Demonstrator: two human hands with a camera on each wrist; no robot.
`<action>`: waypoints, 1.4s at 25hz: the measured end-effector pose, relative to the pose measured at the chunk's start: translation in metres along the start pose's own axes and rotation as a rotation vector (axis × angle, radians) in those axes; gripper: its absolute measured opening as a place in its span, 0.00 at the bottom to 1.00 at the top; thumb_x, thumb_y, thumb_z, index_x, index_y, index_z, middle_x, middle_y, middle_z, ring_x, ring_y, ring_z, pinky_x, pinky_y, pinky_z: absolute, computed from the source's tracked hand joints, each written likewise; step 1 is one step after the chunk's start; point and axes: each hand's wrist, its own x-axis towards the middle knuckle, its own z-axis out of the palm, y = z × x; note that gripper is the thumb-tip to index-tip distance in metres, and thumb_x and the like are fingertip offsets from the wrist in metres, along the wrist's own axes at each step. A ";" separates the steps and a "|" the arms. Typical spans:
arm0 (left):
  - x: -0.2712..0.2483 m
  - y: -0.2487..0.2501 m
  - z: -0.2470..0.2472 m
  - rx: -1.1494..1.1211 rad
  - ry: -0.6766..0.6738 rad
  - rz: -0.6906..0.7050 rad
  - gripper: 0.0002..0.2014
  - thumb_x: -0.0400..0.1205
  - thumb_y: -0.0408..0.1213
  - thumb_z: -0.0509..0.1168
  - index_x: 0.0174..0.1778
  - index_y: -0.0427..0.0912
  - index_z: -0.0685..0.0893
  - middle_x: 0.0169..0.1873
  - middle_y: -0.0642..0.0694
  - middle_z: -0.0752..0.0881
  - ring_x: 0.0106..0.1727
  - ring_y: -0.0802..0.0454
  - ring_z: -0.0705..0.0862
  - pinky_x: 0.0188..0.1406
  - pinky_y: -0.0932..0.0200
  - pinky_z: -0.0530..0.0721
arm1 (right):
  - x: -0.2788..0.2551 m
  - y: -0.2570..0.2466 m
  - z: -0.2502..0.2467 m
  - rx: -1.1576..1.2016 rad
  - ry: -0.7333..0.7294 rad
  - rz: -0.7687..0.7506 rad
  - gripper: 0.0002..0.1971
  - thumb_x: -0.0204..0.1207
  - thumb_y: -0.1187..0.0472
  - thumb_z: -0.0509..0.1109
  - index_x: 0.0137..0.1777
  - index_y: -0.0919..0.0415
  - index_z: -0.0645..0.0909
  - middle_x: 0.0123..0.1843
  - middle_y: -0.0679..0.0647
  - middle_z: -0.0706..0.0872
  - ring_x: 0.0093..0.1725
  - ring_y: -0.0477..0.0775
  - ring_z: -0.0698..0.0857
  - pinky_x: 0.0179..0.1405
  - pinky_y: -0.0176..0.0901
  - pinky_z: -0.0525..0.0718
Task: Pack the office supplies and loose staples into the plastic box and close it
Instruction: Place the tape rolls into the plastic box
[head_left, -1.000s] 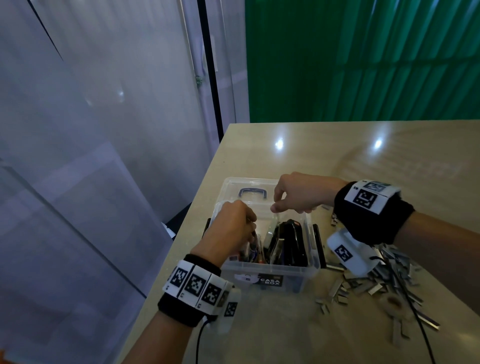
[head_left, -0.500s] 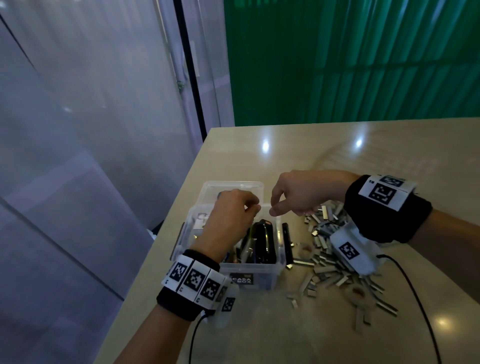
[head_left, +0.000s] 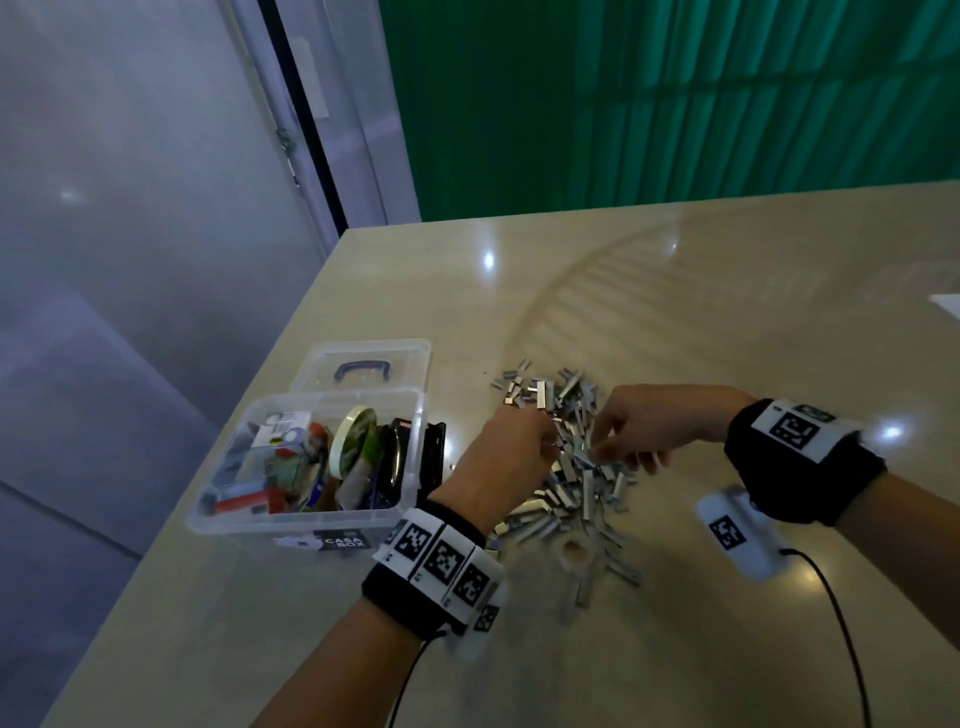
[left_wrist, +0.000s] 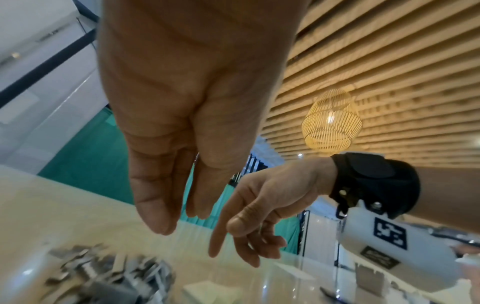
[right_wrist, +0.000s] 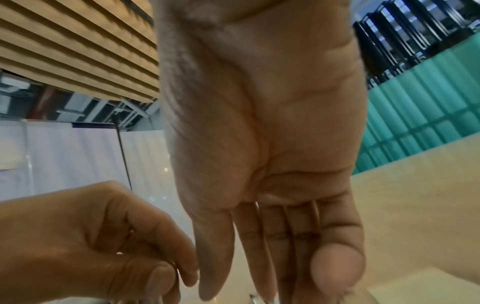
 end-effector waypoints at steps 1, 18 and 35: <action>0.002 -0.004 0.009 0.022 -0.023 -0.048 0.10 0.82 0.33 0.67 0.55 0.43 0.91 0.51 0.42 0.89 0.53 0.44 0.87 0.56 0.50 0.86 | 0.003 0.013 0.007 -0.003 0.013 0.002 0.14 0.84 0.48 0.70 0.50 0.59 0.89 0.41 0.56 0.93 0.33 0.48 0.89 0.32 0.36 0.86; 0.003 -0.045 0.057 0.256 -0.061 -0.352 0.15 0.85 0.31 0.62 0.69 0.42 0.74 0.64 0.38 0.75 0.67 0.37 0.73 0.62 0.46 0.78 | 0.021 -0.002 0.085 -0.184 0.030 -0.338 0.13 0.73 0.55 0.78 0.57 0.52 0.87 0.48 0.50 0.84 0.43 0.47 0.80 0.41 0.40 0.77; -0.095 -0.078 -0.105 -0.212 0.423 -0.087 0.13 0.83 0.38 0.68 0.63 0.50 0.82 0.56 0.51 0.81 0.54 0.56 0.82 0.55 0.60 0.85 | 0.013 -0.113 0.008 0.236 0.371 -0.508 0.08 0.71 0.50 0.81 0.49 0.43 0.88 0.41 0.44 0.91 0.41 0.42 0.90 0.44 0.41 0.88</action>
